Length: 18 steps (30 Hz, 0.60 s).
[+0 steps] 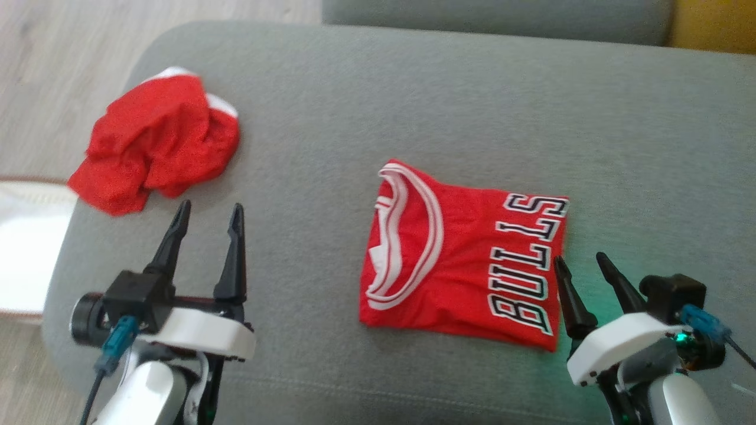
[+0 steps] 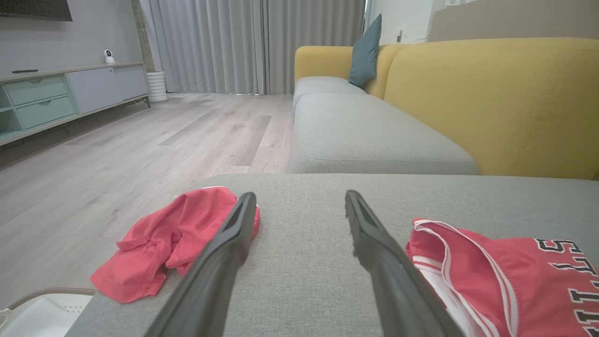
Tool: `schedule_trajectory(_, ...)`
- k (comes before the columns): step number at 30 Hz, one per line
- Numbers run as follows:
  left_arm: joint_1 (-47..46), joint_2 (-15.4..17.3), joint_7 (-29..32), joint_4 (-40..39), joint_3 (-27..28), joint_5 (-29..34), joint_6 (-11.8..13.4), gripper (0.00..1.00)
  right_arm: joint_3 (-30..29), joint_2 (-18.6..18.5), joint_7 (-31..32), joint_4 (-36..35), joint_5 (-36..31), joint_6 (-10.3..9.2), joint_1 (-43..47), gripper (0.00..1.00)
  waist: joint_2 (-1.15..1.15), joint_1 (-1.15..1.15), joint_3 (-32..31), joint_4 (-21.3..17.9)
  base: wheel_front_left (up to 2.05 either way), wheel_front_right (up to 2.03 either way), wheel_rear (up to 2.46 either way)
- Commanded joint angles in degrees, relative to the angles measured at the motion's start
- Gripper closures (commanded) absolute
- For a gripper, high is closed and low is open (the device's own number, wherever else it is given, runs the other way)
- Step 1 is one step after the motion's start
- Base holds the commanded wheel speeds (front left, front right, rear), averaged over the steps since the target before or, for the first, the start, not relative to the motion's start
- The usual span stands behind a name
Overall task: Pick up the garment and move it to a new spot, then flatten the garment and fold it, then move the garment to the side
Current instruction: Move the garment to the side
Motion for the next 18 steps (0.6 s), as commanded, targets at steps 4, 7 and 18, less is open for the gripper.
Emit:
schedule_trajectory(4,-4.9,-0.4,-0.7,-1.8,3.5,2.0,-0.9,0.0,0.3,-0.4,-0.1,2.8,-0.9,-0.04,-4.3,0.0,0.0,0.0,3.2,3.8,0.0,0.0,0.0)
schedule_trajectory(7,-5.4,-1.4,-0.7,-2.3,4.5,3.4,-1.7,0.0,-0.7,-0.4,0.5,6.0,-1.5,-0.04,-5.7,0.0,0.0,0.0,3.9,4.9,0.0,0.0,0.0)
schedule_trajectory(18,-4.3,-4.5,-0.7,-2.0,8.0,6.7,-4.7,0.0,1.0,-0.3,4.4,9.5,2.6,-0.04,-7.0,1.0,0.0,0.0,3.7,5.5,0.0,0.0,0.0)
